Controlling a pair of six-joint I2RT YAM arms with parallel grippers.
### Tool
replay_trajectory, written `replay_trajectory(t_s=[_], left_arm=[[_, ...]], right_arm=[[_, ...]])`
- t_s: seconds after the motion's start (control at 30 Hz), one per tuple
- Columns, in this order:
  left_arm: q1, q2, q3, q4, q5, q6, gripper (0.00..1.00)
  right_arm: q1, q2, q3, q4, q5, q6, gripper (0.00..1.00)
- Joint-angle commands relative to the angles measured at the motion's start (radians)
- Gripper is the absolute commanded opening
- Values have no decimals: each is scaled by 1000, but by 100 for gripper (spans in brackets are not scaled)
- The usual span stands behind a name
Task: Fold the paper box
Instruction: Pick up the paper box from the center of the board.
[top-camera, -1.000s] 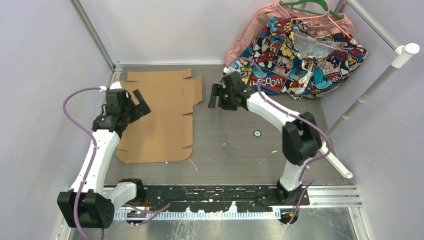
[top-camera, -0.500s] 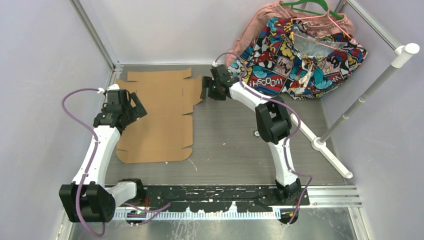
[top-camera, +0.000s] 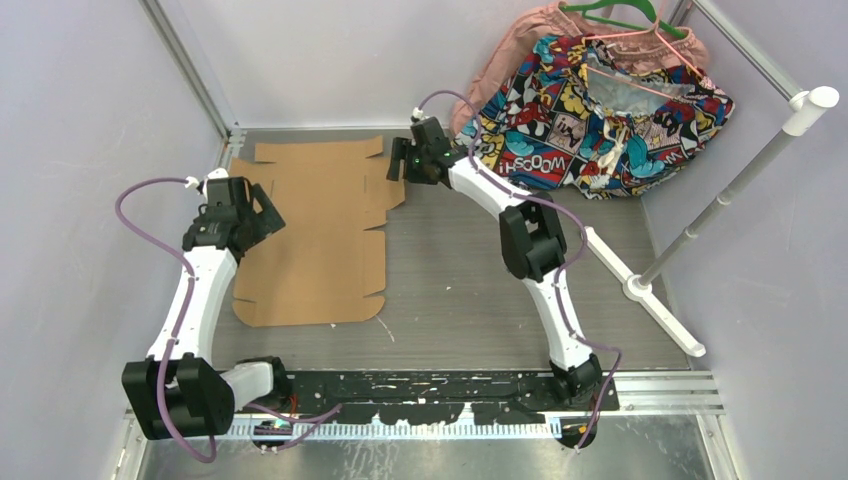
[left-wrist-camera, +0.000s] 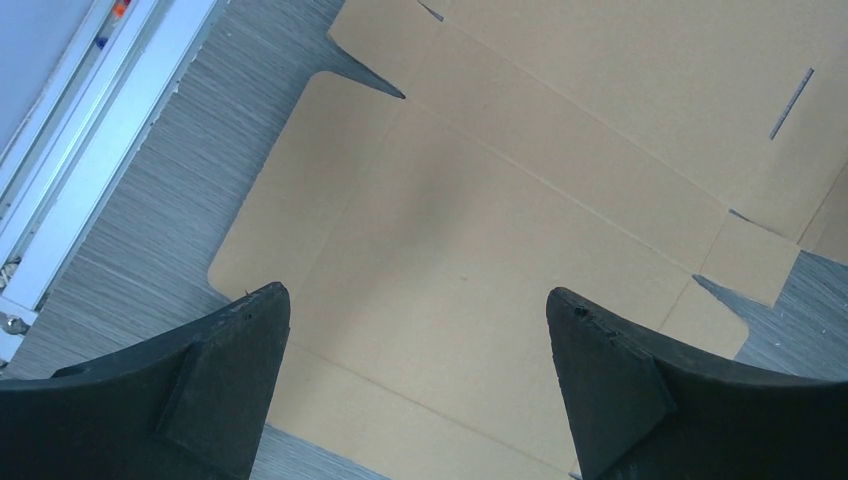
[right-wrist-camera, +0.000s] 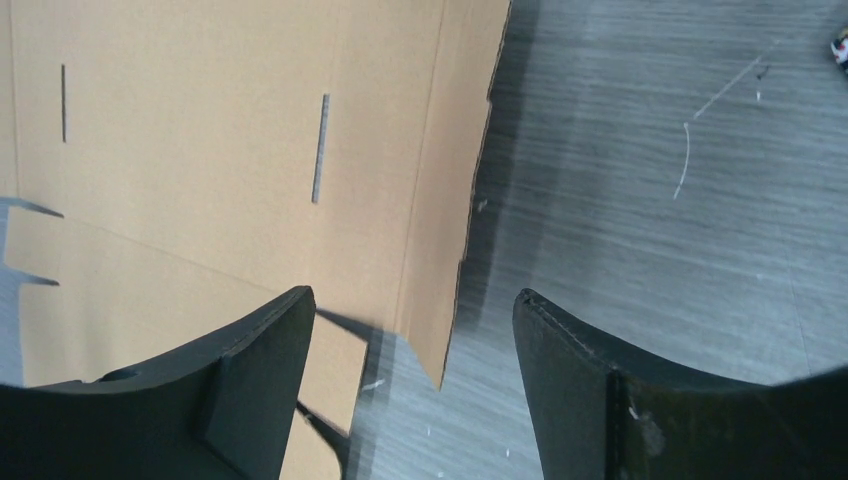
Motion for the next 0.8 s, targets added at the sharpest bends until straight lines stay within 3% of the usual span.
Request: replay_trajectory(t_s=[0.0,0.4,0.77], left_arm=[[5,-23,47,9,-11,8,100],[5,-41,22,3,22,0,100],[4,-39,19,8,39,-4,100]], right_arm=[[9,43,85,24,24,17,77],[19,134,177,33,16,44,63],[25,156,194,30,17,70,41]])
